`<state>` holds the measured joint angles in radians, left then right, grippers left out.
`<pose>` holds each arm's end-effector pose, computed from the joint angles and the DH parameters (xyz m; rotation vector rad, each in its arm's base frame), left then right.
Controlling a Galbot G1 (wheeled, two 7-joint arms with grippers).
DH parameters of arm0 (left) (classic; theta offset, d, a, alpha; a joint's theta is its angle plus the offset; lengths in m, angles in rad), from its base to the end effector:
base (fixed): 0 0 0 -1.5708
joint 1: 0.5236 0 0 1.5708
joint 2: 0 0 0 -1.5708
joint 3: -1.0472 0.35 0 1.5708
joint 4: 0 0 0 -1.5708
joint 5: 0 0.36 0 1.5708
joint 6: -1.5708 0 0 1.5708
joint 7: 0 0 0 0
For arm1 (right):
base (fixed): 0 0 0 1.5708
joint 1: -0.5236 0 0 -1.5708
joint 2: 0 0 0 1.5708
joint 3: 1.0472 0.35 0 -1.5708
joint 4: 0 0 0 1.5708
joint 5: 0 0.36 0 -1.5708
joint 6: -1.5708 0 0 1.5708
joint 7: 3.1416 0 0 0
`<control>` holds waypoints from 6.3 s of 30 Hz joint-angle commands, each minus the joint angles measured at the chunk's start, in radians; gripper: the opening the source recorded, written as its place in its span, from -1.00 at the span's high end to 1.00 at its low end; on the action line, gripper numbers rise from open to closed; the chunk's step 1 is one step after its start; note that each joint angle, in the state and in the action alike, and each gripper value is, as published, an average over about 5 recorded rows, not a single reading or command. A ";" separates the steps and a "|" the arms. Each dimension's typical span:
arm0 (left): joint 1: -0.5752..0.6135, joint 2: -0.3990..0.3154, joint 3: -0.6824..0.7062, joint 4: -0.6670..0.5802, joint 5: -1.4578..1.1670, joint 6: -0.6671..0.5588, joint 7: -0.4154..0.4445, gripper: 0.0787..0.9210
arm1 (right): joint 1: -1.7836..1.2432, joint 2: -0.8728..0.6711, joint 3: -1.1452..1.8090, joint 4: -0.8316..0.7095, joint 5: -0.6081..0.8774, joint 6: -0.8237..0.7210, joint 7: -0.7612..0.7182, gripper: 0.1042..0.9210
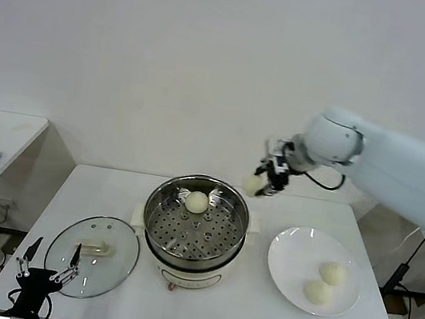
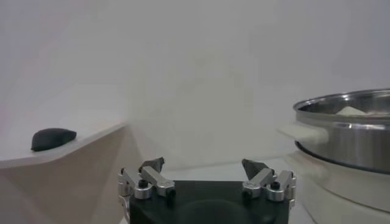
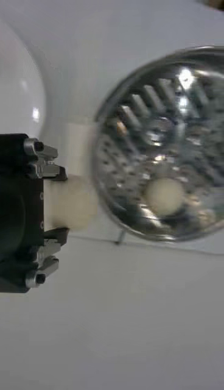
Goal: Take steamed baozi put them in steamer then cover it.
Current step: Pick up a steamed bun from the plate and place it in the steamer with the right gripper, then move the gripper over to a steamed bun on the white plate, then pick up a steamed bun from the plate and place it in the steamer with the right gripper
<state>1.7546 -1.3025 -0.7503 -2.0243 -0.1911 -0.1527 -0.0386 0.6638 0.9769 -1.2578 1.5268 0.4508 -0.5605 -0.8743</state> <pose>0.1317 0.1211 -0.3312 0.1368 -3.0689 -0.2503 0.5056 0.0868 -0.0046 1.4015 -1.5627 1.5518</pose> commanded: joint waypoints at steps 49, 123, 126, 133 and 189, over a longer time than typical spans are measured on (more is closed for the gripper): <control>-0.017 0.002 -0.003 0.010 0.002 -0.014 0.012 -0.77 | 0.129 -0.151 -0.106 0.134 -0.090 0.013 -0.188 -0.76; 0.016 -0.030 -0.001 0.036 0.033 -0.017 0.011 -0.77 | -0.928 -0.480 0.589 -0.033 -0.643 0.266 -0.144 -0.36; 0.016 -0.030 -0.001 0.035 0.033 -0.016 0.010 -0.77 | -0.889 -0.488 0.574 -0.025 -0.630 0.267 -0.154 -0.33; 0.009 -0.023 -0.002 0.030 0.031 -0.015 0.011 -0.77 | -0.673 -0.523 0.456 0.023 -0.547 0.259 -0.186 -0.30; 0.021 -0.051 -0.057 0.012 0.003 -0.039 0.004 -0.77 | -0.132 0.251 -0.091 -0.026 -0.444 0.680 -0.146 -0.34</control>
<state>1.7749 -1.3537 -0.8062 -2.0140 -0.1867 -0.1894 -0.0345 0.5439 1.1547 -1.3137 1.5166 0.0747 0.0380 -1.0199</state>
